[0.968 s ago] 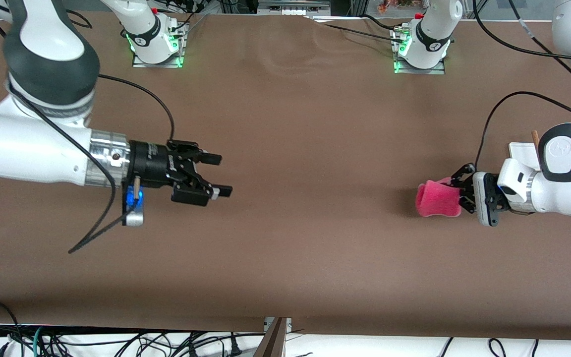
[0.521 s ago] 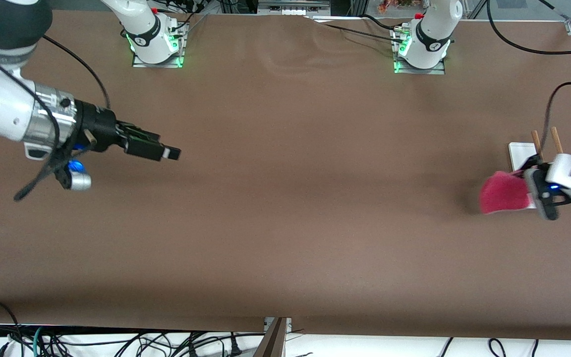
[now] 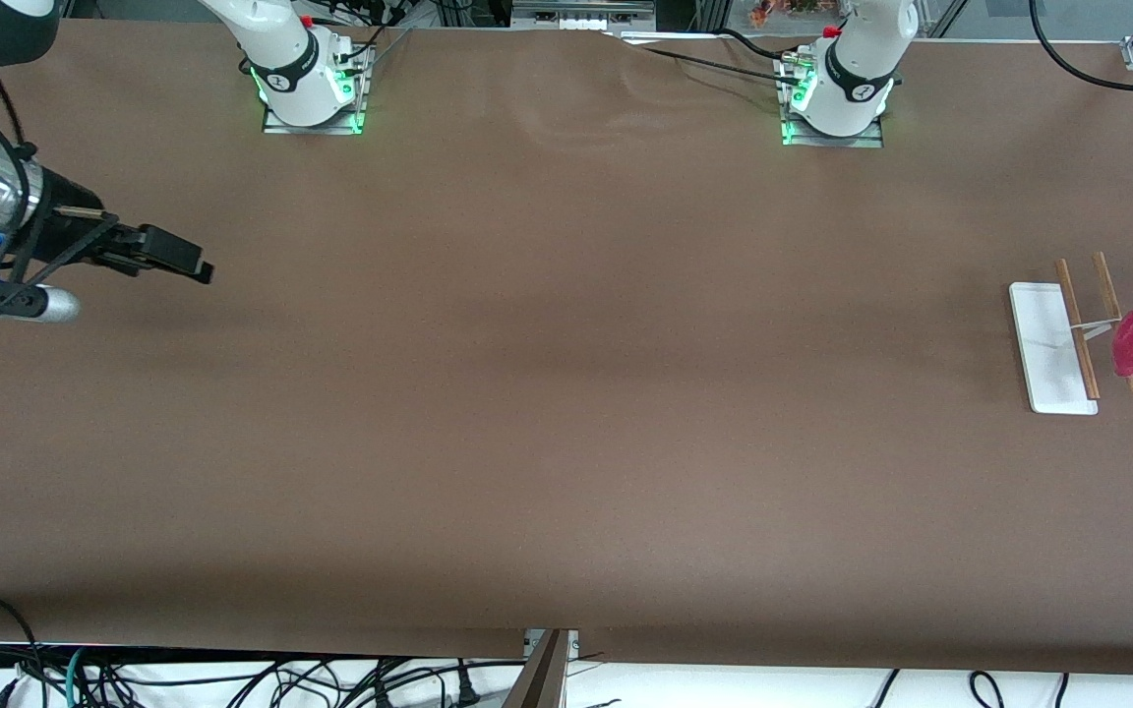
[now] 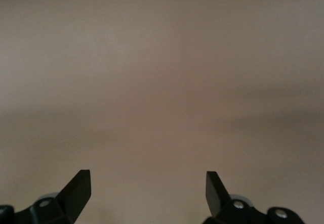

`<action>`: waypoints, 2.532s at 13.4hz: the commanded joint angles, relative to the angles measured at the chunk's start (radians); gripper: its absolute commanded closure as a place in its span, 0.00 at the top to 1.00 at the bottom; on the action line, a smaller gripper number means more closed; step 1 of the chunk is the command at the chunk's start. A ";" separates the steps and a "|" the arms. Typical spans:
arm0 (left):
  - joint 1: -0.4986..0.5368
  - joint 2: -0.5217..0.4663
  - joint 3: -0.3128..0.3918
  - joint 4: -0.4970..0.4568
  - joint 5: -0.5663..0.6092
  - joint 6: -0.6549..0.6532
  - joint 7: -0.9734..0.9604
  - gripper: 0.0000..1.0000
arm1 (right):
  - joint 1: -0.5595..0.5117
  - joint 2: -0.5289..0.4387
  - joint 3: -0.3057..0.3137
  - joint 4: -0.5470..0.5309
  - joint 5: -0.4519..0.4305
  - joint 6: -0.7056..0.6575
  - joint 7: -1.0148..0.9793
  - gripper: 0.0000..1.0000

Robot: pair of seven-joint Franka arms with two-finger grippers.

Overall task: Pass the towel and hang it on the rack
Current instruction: 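Carry the towel with the left gripper over the wooden rack rods, then lower the towel onto the rack rods and open the left gripper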

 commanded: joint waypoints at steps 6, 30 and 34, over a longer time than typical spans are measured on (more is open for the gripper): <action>0.035 0.028 -0.038 -0.061 -0.089 0.082 0.295 0.00 | 0.019 -0.068 -0.015 -0.087 -0.095 0.015 -0.050 1.00; -0.062 -0.041 -0.047 0.009 -0.042 -0.077 0.132 1.00 | 0.024 -0.048 -0.024 -0.057 -0.104 0.008 -0.039 1.00; -0.106 -0.048 -0.050 0.111 -0.042 -0.173 -0.067 1.00 | 0.024 -0.050 -0.024 -0.057 -0.106 0.008 -0.038 1.00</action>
